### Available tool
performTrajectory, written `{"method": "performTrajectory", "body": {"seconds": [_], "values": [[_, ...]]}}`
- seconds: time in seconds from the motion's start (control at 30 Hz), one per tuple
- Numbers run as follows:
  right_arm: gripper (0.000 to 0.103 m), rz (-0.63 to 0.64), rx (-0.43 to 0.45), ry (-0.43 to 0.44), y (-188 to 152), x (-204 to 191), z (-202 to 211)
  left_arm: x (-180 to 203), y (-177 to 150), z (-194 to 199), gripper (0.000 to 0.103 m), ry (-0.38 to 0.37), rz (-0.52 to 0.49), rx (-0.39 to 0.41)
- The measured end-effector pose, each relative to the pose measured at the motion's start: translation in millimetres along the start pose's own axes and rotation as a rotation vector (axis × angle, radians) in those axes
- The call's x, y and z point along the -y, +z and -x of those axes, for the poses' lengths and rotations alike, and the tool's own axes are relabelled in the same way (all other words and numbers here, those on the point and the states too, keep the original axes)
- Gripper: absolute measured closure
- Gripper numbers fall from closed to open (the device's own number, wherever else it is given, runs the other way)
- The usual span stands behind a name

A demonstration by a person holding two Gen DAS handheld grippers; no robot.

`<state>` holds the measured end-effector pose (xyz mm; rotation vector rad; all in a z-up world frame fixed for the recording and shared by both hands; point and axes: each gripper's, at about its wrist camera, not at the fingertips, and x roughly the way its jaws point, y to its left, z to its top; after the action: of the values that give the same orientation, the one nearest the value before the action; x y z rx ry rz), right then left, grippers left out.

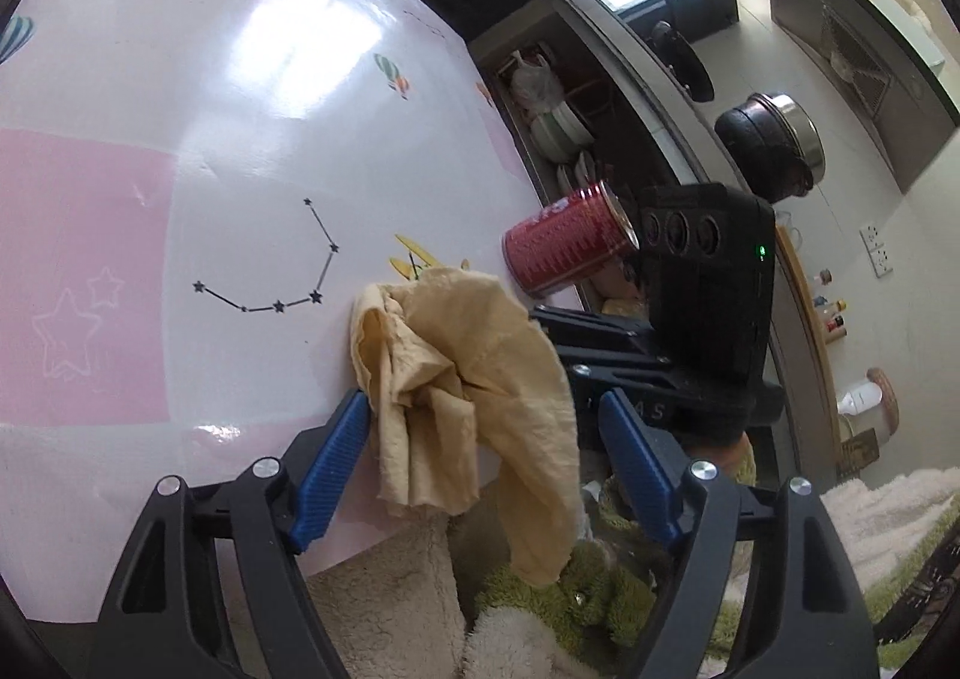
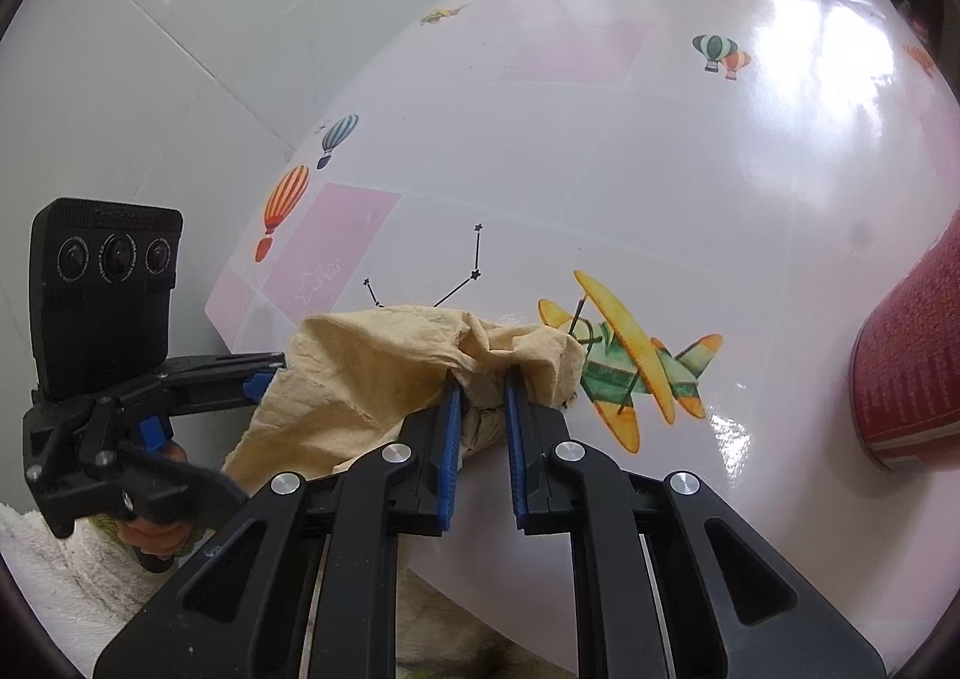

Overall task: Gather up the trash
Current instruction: 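Gather the beige cloth into a bunch with the left gripper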

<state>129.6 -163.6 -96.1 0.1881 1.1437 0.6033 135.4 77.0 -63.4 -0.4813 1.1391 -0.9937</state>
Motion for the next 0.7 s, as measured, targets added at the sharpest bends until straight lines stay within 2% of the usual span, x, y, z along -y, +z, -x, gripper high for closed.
{"method": "performTrajectory", "body": {"seconds": [0.2,0.43,0.5,0.6,0.63,0.7], "values": [[0.091,-0.016,-0.003,0.024,-0.5,1.9,0.8,6.8,-5.7,-5.4,0.03,0.034,-0.058,-0.01],[0.091,-0.055,-0.006,0.074,-1.2,8.9,1.0,6.6,-4.8,-15.6,0.055,0.121,-0.102,-0.024],[0.091,-0.059,-0.003,0.078,-1.8,9.1,1.1,8.8,-2.0,-21.1,0.063,0.168,-0.105,-0.029],[0.091,-0.056,0.007,0.071,-3.7,8.1,2.1,14.8,0.9,-28.0,0.075,0.248,-0.116,-0.028],[0.091,-0.045,0.014,0.058,-5.1,5.7,3.0,16.6,1.8,-30.6,0.08,0.275,-0.118,-0.028],[0.09,-0.007,0.037,0.011,-9.4,-1.0,8.3,19.7,3.2,-34.7,0.085,0.32,-0.115,-0.025]]}}
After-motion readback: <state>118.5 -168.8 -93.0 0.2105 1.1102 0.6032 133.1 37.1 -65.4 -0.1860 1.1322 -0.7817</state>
